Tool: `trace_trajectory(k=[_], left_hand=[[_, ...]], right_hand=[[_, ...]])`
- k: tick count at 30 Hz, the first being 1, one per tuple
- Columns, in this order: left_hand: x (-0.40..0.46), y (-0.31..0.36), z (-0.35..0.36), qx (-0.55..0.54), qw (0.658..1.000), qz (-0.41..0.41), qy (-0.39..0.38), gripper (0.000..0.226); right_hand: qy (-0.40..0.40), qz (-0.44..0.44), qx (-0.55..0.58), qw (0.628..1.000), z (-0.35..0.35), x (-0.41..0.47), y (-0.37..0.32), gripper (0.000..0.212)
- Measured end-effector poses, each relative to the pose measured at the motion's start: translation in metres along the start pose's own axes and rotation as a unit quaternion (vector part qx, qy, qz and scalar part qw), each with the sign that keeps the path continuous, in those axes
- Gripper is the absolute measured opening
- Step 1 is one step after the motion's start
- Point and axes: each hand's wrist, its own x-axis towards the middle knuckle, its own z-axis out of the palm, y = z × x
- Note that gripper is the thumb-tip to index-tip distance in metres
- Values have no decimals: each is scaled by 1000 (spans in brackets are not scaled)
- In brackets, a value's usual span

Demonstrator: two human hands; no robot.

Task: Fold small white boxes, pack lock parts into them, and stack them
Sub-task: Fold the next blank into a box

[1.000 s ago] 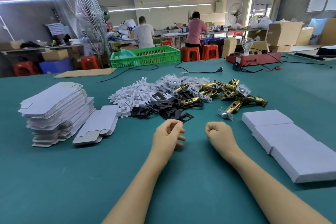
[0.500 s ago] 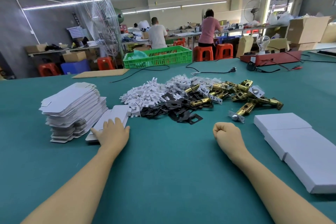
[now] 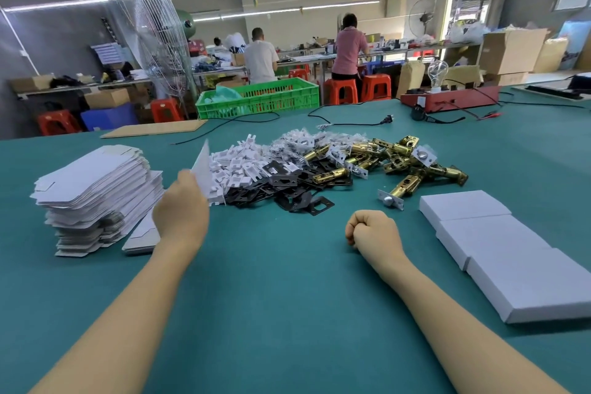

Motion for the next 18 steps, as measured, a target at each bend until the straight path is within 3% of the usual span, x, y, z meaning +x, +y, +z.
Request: trace_trajectory(k=[2, 4, 5, 7, 8, 10, 13, 18], left_hand=[[-10, 23, -3, -122, 991, 25, 47, 22], [-27, 44, 1, -260, 965, -16, 9, 30], [-37, 54, 5, -335, 939, -67, -30, 34], [-61, 71, 18, -481, 849, -182, -117, 36], [-73, 77, 25, -526, 805, -225, -154, 34], [-92, 84, 35, -559, 757, -267, -210, 28], [-100, 80, 36, -565, 746, -242, -255, 21], [-103, 74, 33, -523, 796, -149, -267, 11]], right_hand=[[4, -6, -4, 1000, 0, 0, 0, 31], [12, -12, 7, 1000, 1, 0, 0, 31], [14, -14, 17, 1000, 1, 0, 0, 29], [15, -16, 55, 998, 1, -1, 0, 21], [15, -14, 87, 996, 1, -2, -2, 17], [11, -19, 137, 990, 1, -3, -4, 18], [-3, -33, 184, 982, 2, -6, -7, 10], [29, -57, 220, 973, 5, -9, -7, 6]])
